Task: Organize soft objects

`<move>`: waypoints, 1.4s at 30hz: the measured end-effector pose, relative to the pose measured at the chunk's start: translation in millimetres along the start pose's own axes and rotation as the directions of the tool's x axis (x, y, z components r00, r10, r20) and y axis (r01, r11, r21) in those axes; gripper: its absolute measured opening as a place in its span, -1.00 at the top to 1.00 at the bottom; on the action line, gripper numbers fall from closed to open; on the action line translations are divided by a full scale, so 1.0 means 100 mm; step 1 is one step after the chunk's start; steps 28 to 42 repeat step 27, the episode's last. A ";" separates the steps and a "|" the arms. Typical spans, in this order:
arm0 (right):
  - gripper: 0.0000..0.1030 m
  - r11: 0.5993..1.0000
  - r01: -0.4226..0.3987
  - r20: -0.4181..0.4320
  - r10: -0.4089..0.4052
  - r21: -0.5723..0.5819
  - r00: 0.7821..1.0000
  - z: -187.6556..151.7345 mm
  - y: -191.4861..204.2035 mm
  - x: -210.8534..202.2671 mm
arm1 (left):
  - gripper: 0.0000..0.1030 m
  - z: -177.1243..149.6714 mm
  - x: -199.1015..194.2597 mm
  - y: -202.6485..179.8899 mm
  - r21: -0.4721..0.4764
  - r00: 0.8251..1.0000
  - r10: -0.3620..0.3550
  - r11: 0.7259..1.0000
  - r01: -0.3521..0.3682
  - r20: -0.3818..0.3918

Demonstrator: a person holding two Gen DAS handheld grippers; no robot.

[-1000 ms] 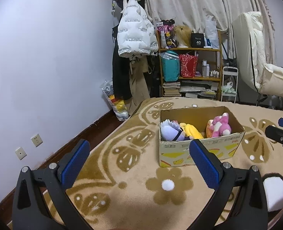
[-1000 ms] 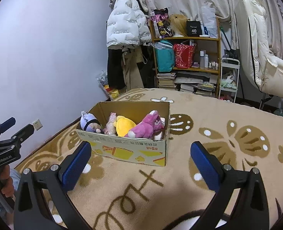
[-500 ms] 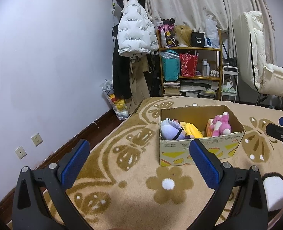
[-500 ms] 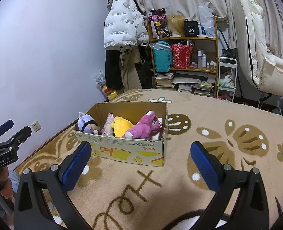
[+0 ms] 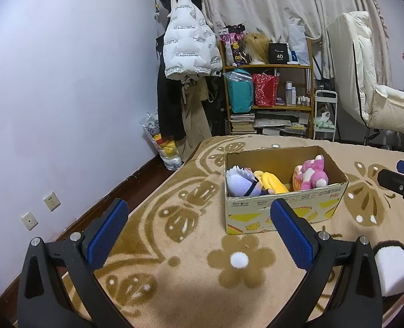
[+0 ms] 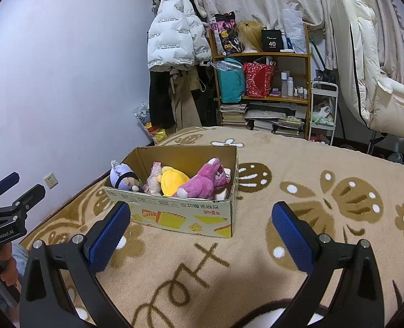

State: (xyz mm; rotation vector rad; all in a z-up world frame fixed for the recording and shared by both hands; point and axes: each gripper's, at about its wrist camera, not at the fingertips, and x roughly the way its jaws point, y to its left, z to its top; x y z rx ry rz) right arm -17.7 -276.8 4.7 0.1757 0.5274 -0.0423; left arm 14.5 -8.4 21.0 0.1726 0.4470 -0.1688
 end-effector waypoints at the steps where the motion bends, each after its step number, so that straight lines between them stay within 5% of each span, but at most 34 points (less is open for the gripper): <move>1: -1.00 1.000 -0.001 -0.001 0.001 0.000 1.000 0.00 0.00 0.00 | -0.99 0.00 0.00 0.00 0.000 1.000 -0.001 1.000 0.001 -0.001; 42: -1.00 1.000 0.001 0.001 -0.001 0.000 1.000 0.00 -0.02 0.00 | -0.99 0.01 0.03 -0.02 0.004 1.000 -0.001 1.000 0.001 -0.023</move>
